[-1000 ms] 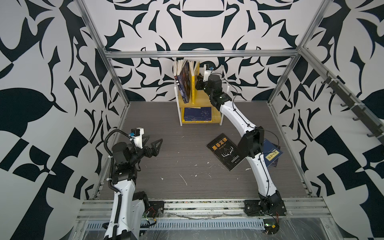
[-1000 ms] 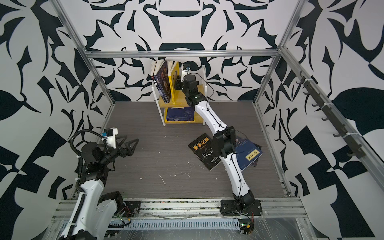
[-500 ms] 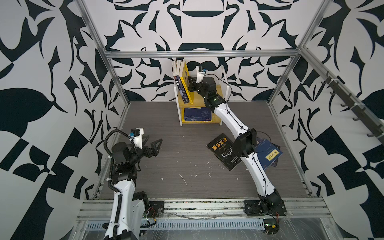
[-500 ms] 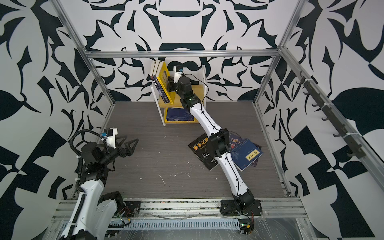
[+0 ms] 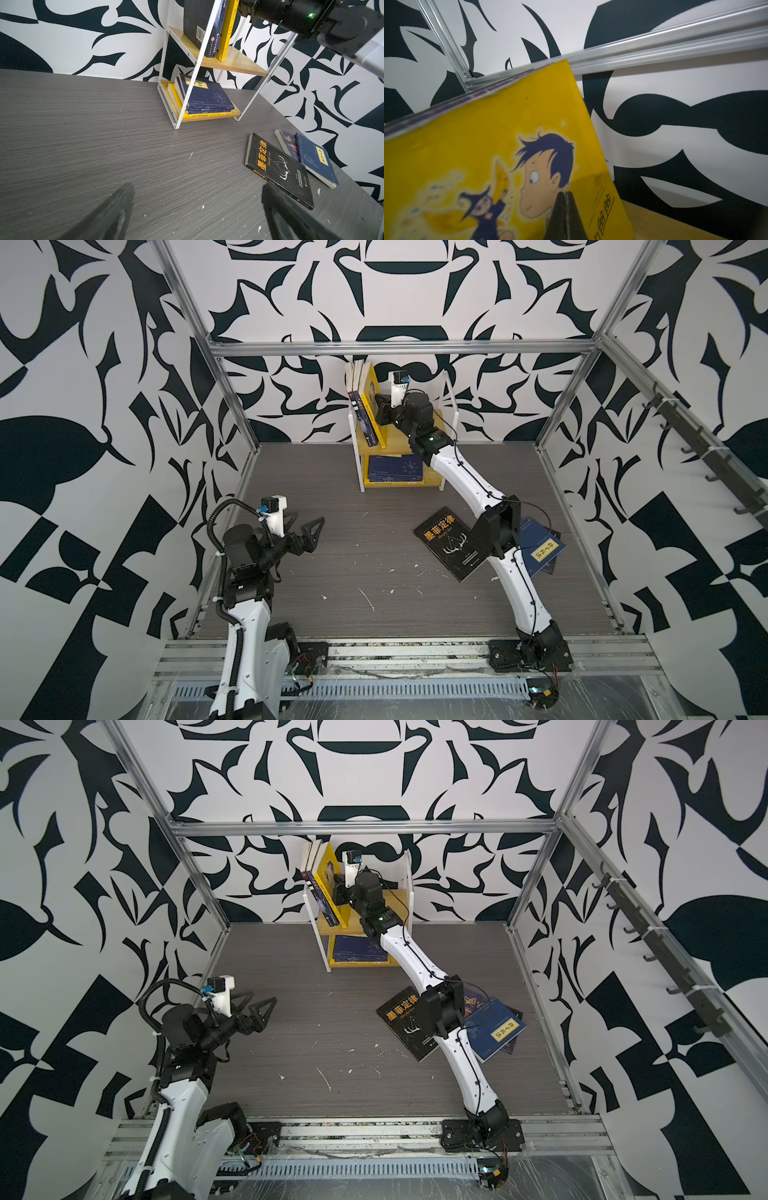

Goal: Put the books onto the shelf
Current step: 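Push the yellow book against the purple book and open the right gripper, then withdraw the right gripper toward the black book while the left gripper approaches it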

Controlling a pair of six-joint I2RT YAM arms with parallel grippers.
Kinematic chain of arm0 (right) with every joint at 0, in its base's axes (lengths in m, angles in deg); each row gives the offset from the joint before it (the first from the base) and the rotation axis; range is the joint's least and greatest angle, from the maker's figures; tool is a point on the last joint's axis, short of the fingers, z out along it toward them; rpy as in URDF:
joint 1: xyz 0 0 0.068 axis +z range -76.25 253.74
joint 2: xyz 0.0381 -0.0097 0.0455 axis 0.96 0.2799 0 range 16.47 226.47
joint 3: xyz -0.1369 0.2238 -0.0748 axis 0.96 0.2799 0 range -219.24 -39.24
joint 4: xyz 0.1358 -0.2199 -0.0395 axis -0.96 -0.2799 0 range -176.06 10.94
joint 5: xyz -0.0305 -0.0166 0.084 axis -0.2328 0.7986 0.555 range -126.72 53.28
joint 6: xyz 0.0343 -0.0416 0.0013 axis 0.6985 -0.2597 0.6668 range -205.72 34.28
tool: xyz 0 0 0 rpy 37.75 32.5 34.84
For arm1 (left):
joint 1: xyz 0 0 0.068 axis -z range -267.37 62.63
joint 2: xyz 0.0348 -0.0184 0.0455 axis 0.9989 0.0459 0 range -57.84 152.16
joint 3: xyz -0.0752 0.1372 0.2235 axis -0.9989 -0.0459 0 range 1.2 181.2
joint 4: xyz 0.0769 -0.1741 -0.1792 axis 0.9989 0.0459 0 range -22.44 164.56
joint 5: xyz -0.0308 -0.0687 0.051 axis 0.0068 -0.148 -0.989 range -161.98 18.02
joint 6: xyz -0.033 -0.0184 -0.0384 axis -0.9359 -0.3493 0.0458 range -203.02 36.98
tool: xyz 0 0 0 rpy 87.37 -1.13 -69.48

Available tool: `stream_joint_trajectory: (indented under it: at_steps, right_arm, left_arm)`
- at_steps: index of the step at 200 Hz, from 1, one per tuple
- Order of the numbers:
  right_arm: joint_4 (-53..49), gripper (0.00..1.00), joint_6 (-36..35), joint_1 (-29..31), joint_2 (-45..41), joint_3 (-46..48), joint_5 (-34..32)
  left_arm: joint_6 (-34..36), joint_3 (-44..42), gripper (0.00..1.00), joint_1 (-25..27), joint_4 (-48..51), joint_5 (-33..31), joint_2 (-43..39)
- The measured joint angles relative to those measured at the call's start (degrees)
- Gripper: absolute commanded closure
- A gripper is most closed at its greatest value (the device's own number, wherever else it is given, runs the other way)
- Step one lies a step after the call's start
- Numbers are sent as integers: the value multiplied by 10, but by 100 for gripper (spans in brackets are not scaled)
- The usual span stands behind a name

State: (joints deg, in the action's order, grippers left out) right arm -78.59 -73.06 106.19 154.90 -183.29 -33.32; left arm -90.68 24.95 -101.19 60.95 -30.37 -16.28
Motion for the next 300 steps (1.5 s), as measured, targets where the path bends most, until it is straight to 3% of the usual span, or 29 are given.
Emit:
stream_joint_trajectory:
  at_steps: [7,31,60,75,107,172,224,256,300]
  right_arm:
    - [-3,100,-8,2,-18,20,0]
    - [-10,79,-39,4,-100,106,7]
    - [-41,45,-73,-6,-176,159,54]
    - [-72,33,-93,-18,-197,159,85]
    - [-136,31,-132,-35,-231,180,120]
    - [-167,32,-124,-30,-437,469,109]
    - [-170,28,-106,-31,-487,551,92]
    - [-190,26,-82,-44,-541,669,66]
    - [-195,18,-29,-101,-568,803,51]
  left_arm:
    - [0,0,1,0,0,0,0]
    - [0,0,0,0,0,0,0]
    - [0,0,0,0,0,0,0]
    - [0,0,1,0,0,0,0]
    - [-1,0,0,0,0,0,0]
    - [-8,22,1,21,29,-1,23]
    - [-9,61,1,40,83,-2,51]
    - [15,131,1,87,144,-26,94]
    - [33,210,0,196,201,-63,200]
